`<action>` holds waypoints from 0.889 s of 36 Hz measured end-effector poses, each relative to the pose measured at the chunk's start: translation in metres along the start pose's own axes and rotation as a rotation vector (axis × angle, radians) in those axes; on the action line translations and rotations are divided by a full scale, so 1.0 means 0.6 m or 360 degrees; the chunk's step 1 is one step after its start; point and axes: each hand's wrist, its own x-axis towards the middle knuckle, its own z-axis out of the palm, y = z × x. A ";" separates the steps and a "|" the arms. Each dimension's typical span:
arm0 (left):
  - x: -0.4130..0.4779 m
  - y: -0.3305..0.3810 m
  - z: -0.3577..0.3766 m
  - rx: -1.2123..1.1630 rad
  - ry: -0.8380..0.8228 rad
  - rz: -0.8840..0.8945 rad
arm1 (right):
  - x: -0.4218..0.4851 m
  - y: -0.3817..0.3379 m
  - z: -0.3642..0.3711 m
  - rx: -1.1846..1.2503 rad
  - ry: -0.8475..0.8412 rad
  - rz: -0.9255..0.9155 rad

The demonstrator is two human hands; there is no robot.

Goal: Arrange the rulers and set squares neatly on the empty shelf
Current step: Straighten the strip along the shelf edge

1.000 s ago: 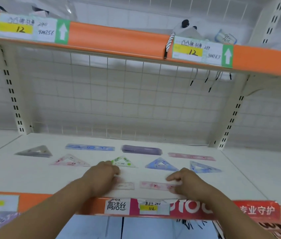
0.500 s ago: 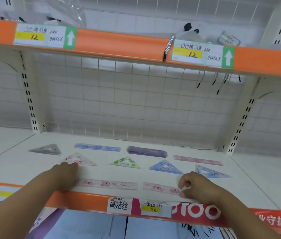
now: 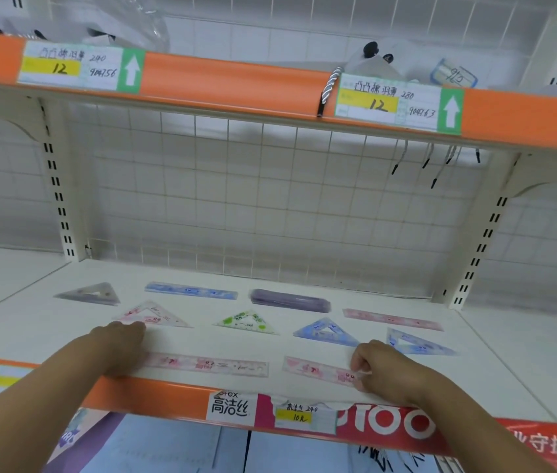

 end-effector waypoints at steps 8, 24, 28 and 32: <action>-0.004 -0.009 0.002 0.0006 -0.0038 -0.0058 | -0.003 -0.001 0.004 0.0020 0.0014 -0.0053; -0.012 0.003 -0.002 0.0037 -0.0033 -0.0108 | 0.002 0.010 -0.013 0.0177 0.0177 -0.0180; -0.015 0.009 -0.001 0.0031 -0.0021 -0.0146 | 0.007 0.031 -0.028 0.0200 0.0146 -0.0197; -0.015 0.017 0.000 0.0047 0.0005 -0.0166 | 0.026 0.060 -0.030 0.0172 0.0183 -0.0208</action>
